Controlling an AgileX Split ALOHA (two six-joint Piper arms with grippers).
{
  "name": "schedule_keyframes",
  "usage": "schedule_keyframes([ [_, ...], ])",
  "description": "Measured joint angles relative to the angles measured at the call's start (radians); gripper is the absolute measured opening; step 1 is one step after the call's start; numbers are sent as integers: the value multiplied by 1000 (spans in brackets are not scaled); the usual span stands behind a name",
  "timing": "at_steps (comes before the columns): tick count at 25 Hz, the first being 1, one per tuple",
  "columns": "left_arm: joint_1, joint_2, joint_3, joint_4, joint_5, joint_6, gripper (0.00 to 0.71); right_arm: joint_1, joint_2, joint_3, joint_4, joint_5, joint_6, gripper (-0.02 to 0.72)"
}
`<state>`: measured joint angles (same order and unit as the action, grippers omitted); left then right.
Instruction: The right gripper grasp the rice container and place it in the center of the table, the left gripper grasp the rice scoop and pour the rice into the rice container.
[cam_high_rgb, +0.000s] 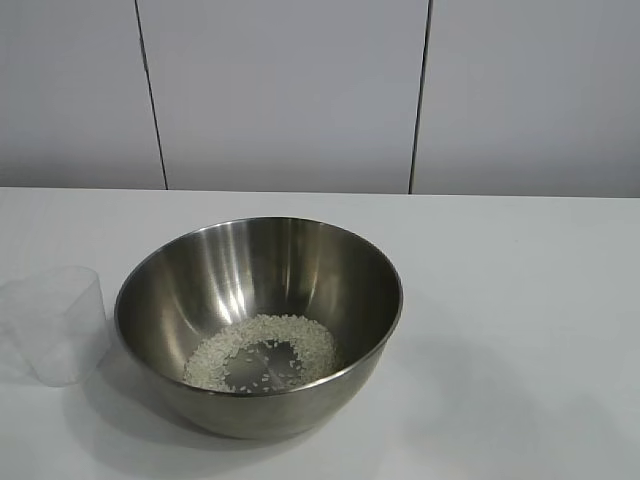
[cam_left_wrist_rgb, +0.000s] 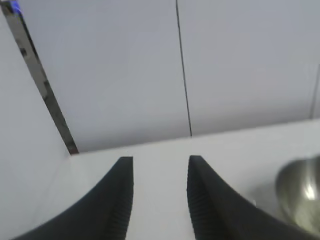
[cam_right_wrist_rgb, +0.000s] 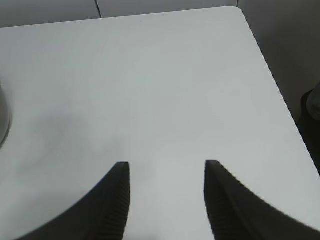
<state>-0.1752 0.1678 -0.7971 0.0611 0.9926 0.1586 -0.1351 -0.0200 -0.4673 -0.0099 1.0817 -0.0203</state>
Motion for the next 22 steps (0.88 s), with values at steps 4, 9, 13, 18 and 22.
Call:
schedule_keyframes([
  [4, 0, -15, -8, -73, 232, 6, 263, 0, 0, 0, 0, 0, 0, 317],
  [9, 0, -55, -2, -81, 281, -82, 263, 0, 0, 0, 0, 0, 0, 317],
  [13, 0, -160, 83, -82, 286, -97, 263, 0, 0, 0, 0, 0, 0, 317],
  [18, 0, -185, 188, -82, 292, -100, 263, 0, 0, 0, 0, 0, 0, 317],
  [22, 0, -185, 248, -82, 209, -101, 263, 0, 0, 0, 0, 0, 0, 317],
])
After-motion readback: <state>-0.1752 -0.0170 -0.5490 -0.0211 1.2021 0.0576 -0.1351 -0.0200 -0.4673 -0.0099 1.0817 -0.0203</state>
